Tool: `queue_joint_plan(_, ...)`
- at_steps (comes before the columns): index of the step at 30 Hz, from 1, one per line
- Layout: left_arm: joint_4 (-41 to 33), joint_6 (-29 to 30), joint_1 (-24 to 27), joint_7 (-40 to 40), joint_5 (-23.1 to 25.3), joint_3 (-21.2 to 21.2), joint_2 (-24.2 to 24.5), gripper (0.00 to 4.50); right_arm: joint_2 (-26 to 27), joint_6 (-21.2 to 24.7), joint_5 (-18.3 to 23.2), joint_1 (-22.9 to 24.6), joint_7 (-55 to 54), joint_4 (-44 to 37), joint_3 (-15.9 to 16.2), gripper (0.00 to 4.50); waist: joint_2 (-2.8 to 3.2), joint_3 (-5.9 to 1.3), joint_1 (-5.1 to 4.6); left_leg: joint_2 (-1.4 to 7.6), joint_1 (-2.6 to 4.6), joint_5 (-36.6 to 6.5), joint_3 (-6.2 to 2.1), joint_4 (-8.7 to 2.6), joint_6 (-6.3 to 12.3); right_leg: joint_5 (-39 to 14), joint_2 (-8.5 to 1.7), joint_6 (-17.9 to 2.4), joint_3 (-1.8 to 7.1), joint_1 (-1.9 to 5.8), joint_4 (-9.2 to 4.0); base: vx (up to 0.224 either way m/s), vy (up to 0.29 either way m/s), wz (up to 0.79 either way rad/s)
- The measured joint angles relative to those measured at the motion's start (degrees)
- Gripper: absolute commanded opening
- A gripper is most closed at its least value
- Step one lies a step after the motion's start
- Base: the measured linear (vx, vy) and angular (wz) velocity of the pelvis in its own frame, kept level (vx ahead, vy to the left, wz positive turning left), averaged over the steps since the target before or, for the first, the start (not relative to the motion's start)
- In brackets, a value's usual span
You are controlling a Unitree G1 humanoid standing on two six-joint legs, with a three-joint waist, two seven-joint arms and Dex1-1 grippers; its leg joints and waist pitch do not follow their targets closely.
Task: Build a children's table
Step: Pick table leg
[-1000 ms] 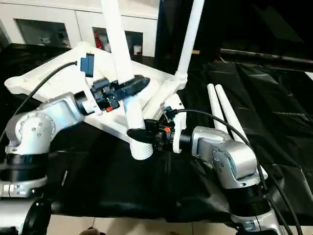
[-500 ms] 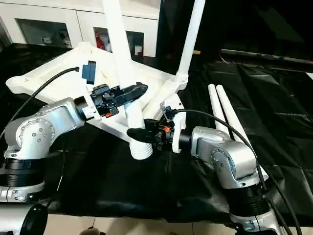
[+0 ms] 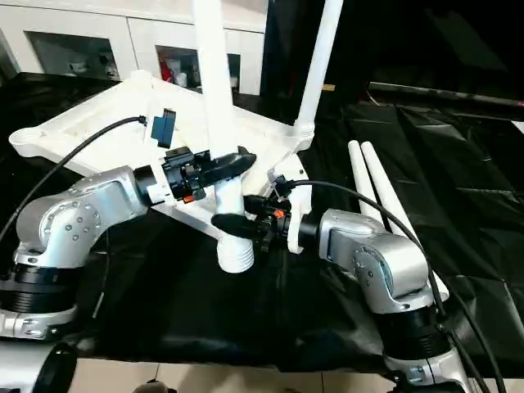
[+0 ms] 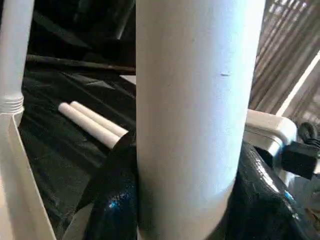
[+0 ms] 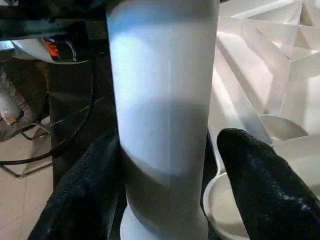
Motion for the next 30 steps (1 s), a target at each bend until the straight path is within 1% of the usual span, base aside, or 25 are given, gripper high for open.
queue_joint_plan(10,-0.02,-0.42,0.00,-2.14,0.31,-1.07,0.50,1.86,-0.40,2.37,0.89,-0.08,0.73,0.90,0.76,3.17,-0.01,0.00,0.01,0.00,0.00,0.00,0.00,0.00,-0.01,0.00,0.00,0.00,0.00,0.00,0.01,0.000,0.000,0.00)
queue_joint_plan(14,-0.35,-0.51,0.00,-2.74,0.32,-1.46,0.54,1.86,-0.65,2.80,0.98,-0.08,1.28,0.90,1.03,3.17,-0.01,0.00,0.04,0.00,0.00,0.00,0.00,0.00,-0.01,0.00,0.00,0.00,0.00,0.00,0.00,0.000,0.000,0.00)
queue_joint_plan(19,-0.45,-1.18,0.00,-3.47,0.32,-2.15,0.52,1.86,-1.58,2.86,0.95,-0.07,1.90,0.90,2.46,3.17,-0.01,0.00,0.03,0.00,0.00,0.00,0.00,0.00,-0.01,0.00,0.00,0.00,0.00,0.00,0.01,0.000,0.000,0.00)
queue_joint_plan(23,-0.45,-1.19,0.00,-3.85,0.32,-2.23,0.49,1.86,-1.64,2.86,0.94,-0.07,1.90,0.90,2.87,3.17,-0.01,0.00,0.02,0.00,0.00,0.00,0.00,0.00,-0.01,0.00,0.00,0.00,0.00,0.00,0.01,0.000,0.000,0.00)
queue_joint_plan(25,-0.45,-1.20,0.00,-4.14,0.32,-2.36,0.49,1.86,-1.58,2.86,0.90,-0.07,1.86,0.90,2.87,2.88,-0.01,0.00,0.02,0.00,0.00,0.00,0.00,0.00,-0.01,0.00,0.00,0.00,0.00,0.00,0.01,0.000,0.000,0.00)
queue_joint_plan(27,-0.45,-1.28,0.00,-4.19,0.36,-2.55,0.50,1.86,-1.55,2.85,0.91,-0.07,1.92,0.91,2.88,2.77,-0.01,0.00,0.03,0.00,0.00,0.00,0.00,0.00,-0.01,0.00,0.00,0.00,0.00,0.00,0.01,0.000,0.000,0.00)
queue_joint_plan(30,-0.44,-1.58,0.00,-4.19,0.47,-2.60,0.53,1.86,-1.46,2.82,0.98,-0.07,1.94,0.91,2.88,2.43,-0.01,-0.01,0.01,0.00,0.00,0.00,0.00,0.00,-0.01,0.00,0.00,0.00,0.00,0.00,0.01,0.000,0.000,0.00)
